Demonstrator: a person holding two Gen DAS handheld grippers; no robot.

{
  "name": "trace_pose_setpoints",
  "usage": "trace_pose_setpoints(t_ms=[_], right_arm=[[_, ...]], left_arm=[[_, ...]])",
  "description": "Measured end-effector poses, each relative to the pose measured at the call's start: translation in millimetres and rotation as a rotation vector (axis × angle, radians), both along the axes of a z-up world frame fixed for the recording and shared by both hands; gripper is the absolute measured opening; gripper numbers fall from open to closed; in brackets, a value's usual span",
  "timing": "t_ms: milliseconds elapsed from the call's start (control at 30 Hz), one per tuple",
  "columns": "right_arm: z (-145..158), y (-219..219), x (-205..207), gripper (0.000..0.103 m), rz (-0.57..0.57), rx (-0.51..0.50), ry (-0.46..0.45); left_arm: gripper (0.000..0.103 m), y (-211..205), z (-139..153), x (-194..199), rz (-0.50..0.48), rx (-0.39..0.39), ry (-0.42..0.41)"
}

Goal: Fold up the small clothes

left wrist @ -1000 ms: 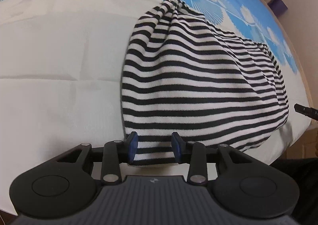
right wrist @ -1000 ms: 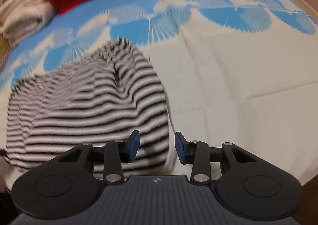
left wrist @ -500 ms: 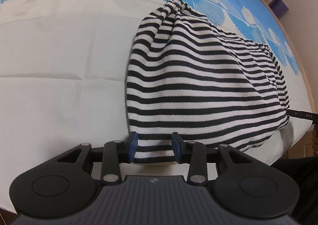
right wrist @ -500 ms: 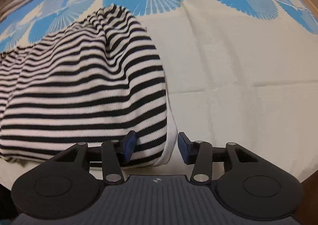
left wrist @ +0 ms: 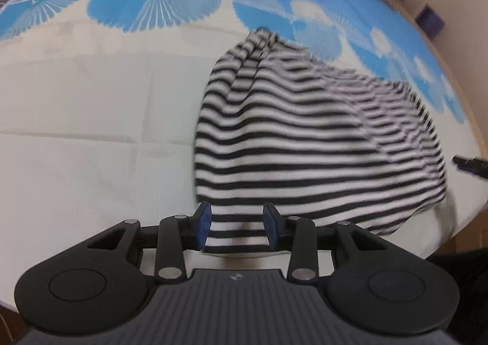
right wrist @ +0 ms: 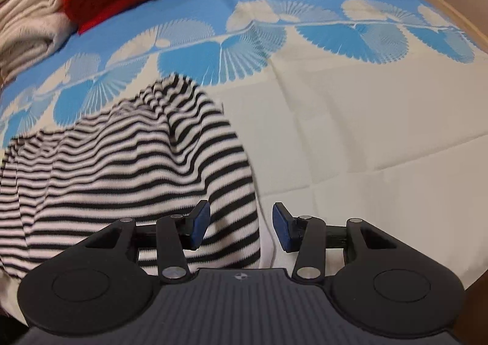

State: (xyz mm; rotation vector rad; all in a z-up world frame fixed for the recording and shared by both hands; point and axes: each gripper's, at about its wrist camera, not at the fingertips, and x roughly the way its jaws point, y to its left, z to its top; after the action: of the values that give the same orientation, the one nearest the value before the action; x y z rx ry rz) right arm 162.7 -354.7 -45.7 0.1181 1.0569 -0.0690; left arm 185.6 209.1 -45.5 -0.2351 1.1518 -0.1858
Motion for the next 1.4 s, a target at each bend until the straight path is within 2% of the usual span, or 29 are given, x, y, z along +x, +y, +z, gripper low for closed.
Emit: trace_pose_setpoints(t_ms=[100,267,333,433,500,633,767,833,1033,1133,1400], right_arm=[[5,-2,2,0.047,-0.011,0.001,-0.035],[9,-2,3,0.047,-0.017,0.003,-0.067],[10,0,2,0.047,-0.013,-0.009,-0.075],[10,3,0,0.047,0.002,-0.037,-0.086],[11,6,-2,0.047,0.013,-0.047,-0.094],[14,10,-3,0.047,0.032,-0.075,-0.122],[23,14,-7,0.047,0.025,-0.099,-0.174],[29,16,-9,0.047,0.024,-0.115,-0.209],[58,20,-17,0.047,0.049,-0.146,-0.322],[72,19,-21,0.047,0.070,-0.157,-0.362],[68,6,-34,0.047,-0.040,-0.141,-0.376]], left_arm=[[0.041,-16,14,-9,0.043,-0.013,-0.037],[0.041,-53,19,-32,0.248,-0.075,-0.132],[0.041,-73,12,-43,0.271,-0.048,-0.188],[0.041,-97,-2,-56,0.245,0.046,-0.229],[0.041,-104,-12,-59,0.234,0.066,-0.219],[0.041,-95,-23,-60,0.261,0.026,-0.221],[0.042,-72,-39,-57,0.358,-0.059,-0.151],[0.050,-60,-46,-57,0.418,-0.109,-0.114],[0.060,-34,-57,-58,0.530,-0.239,-0.032],[0.068,-27,-60,-58,0.566,-0.273,-0.007],[0.070,-14,-70,-47,0.632,-0.338,-0.006]])
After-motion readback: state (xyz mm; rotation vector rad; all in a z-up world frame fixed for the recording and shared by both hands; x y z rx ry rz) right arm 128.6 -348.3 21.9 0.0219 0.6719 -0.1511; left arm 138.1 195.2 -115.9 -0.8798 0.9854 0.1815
